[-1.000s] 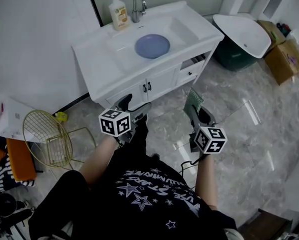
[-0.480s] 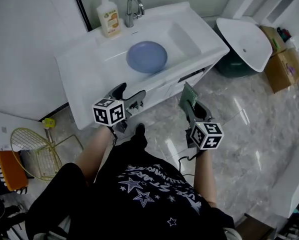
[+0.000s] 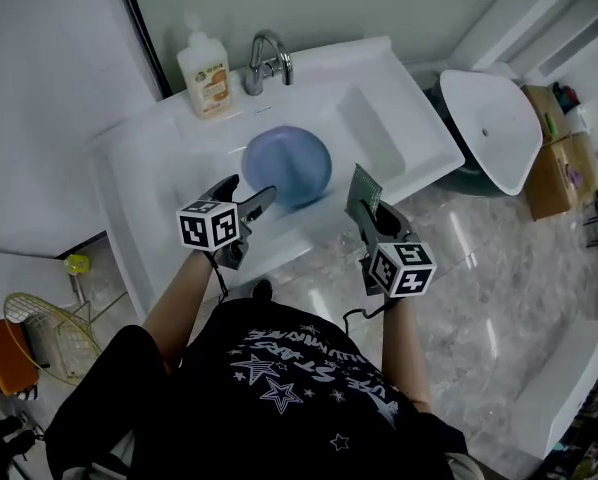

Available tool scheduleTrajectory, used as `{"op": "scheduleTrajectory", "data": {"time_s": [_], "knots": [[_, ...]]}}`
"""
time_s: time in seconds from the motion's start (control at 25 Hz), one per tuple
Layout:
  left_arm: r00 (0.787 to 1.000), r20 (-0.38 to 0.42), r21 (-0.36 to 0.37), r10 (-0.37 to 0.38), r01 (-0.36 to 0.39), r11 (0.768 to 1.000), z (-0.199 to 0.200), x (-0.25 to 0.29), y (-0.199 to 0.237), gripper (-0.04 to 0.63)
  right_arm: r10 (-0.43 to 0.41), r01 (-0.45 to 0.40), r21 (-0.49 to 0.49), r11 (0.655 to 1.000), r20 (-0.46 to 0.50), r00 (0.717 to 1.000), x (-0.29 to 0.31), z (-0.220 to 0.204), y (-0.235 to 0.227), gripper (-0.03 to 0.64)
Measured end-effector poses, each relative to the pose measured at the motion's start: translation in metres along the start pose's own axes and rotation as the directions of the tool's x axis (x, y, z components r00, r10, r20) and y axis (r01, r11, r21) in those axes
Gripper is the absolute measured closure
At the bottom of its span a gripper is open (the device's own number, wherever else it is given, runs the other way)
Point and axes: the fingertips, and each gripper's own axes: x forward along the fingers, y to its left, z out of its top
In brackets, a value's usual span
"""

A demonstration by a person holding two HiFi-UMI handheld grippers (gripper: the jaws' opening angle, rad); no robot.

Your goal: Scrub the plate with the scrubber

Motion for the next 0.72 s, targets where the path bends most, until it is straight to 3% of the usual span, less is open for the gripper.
{"op": "scheduleTrajectory", "data": {"time_s": [0.24,0.4,0.48,0.6,0.72], "knots": [[0.995,-0.053,-0.075,0.089,-0.093,0.993,-0.011,0.022,0.039,0.172,0.067,-0.069,-0.050,0.996,-0.042,0.997,0.056,0.021,-0.016,0.508],[0.980,-0.106,-0.103,0.168,-0.179,0.979,-0.027,0.035,0.059,0.172,0.142,-0.151,-0.111,0.982,-0.086,0.986,0.098,0.029,-0.028,0.508],[0.967,-0.112,-0.124,0.228,-0.241,0.963,-0.033,0.040,0.069,0.173,0.192,-0.206,-0.133,0.969,-0.113,0.975,0.119,0.031,-0.034,0.508],[0.943,-0.105,-0.201,0.317,-0.333,0.921,-0.041,0.045,0.082,0.173,0.279,-0.305,-0.162,0.938,-0.167,0.946,0.147,0.033,-0.038,0.508],[0.929,-0.127,-0.242,0.347,-0.369,0.898,-0.048,0.053,0.090,0.173,0.342,-0.388,-0.208,0.898,-0.225,0.912,0.172,0.031,-0.038,0.508]]}}
